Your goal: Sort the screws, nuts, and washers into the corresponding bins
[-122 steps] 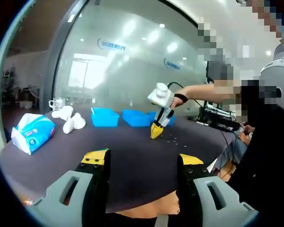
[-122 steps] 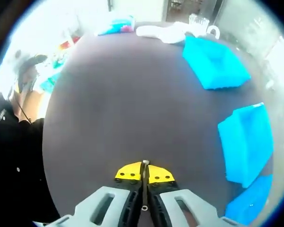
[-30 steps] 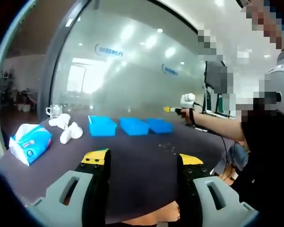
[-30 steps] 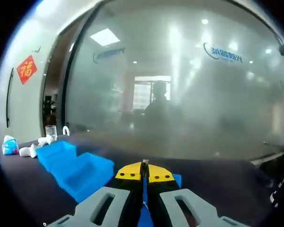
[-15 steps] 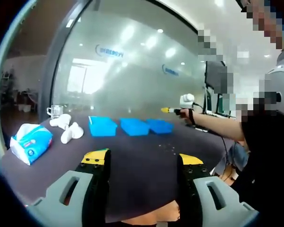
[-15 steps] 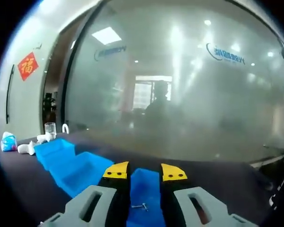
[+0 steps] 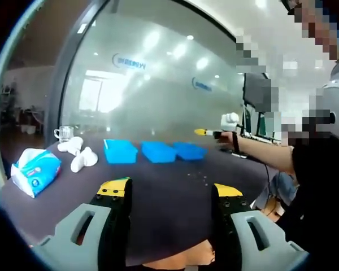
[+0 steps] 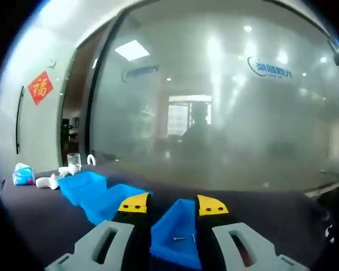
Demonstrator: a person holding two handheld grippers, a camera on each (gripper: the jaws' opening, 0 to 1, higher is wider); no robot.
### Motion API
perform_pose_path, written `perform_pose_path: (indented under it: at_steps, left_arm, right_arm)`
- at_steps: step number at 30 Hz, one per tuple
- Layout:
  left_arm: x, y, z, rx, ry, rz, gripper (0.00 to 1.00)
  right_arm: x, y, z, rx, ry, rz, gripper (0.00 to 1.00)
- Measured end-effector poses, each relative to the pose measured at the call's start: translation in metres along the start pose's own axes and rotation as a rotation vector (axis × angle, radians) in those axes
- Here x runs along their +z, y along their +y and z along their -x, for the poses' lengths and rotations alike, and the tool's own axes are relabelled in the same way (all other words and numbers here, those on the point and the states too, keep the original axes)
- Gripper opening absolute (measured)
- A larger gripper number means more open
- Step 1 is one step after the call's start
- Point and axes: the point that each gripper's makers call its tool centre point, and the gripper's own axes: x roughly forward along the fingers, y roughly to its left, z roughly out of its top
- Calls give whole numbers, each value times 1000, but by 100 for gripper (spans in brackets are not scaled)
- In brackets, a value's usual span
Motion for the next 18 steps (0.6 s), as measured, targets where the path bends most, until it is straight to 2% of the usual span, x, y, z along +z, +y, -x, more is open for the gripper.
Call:
perform_pose_path:
  at_steps: [5,7,14,18]
  left_arm:
    - [2,-6,-6,-21,-6,6,55]
    - [2,-9,-10,-31,-7,7,55]
    - [1,-20,-22,-76,-1,6,55]
    - [0,-24,-26,-91,6,2,55]
  right_arm:
    - [8,18,42,44,-50,-35,27]
    - [8,20,46,56,-62,-36,27]
    - [8,60,116,147,-101,-26,29]
    - [4,78,142,210,-107,-34,31]
